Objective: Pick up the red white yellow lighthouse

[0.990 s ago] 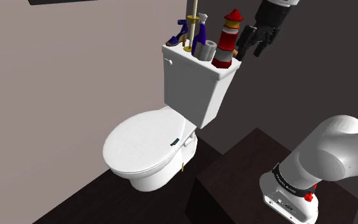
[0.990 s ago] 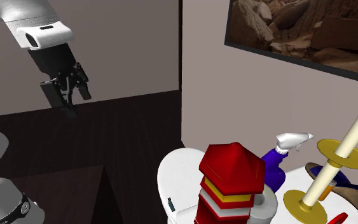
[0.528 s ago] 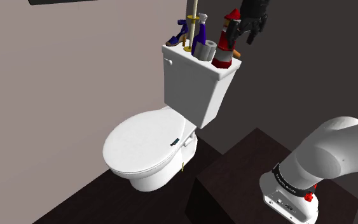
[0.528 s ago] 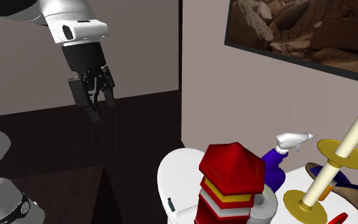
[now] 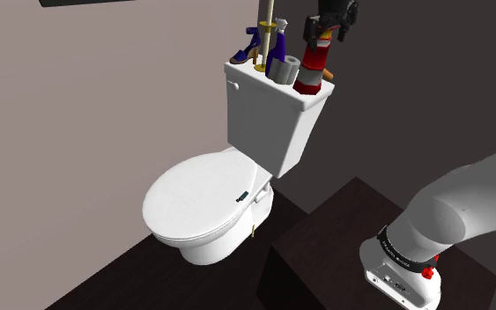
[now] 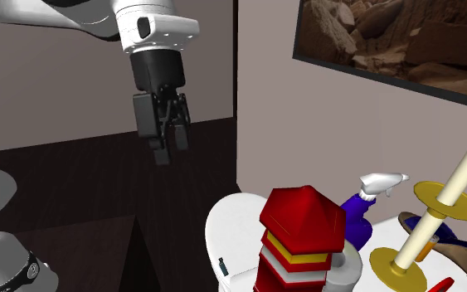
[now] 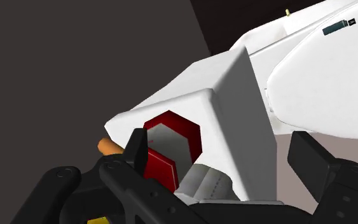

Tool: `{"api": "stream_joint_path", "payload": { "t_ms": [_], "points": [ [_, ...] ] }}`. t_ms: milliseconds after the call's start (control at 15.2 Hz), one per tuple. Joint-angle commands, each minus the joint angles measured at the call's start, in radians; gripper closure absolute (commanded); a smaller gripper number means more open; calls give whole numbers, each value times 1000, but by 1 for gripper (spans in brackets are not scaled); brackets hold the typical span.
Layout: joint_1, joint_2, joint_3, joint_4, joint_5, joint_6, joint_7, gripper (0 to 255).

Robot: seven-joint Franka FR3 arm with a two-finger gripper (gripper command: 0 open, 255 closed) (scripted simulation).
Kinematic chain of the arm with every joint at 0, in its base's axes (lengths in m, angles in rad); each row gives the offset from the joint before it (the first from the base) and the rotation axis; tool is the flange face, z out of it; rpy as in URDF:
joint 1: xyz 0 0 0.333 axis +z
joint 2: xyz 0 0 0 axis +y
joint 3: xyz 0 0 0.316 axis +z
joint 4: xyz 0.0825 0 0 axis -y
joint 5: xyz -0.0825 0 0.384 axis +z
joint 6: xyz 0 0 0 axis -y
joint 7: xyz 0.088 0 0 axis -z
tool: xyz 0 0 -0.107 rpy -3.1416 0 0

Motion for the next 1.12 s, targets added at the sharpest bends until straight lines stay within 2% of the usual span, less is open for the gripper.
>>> {"api": "stream_joint_path", "payload": {
  "t_ms": [0, 528, 726, 924, 1056],
  "points": [
    [-15, 79, 11, 82, -58, -16, 24, 0],
    [-34, 388, 23, 463, -294, -143, 74, 0],
    [-20, 522, 12, 651, -385, -211, 66, 0],
    [6, 686, -14, 897, -476, -292, 28, 0],
    [6, 682, -18, 877, -475, -280, 37, 0]
  ]
}}
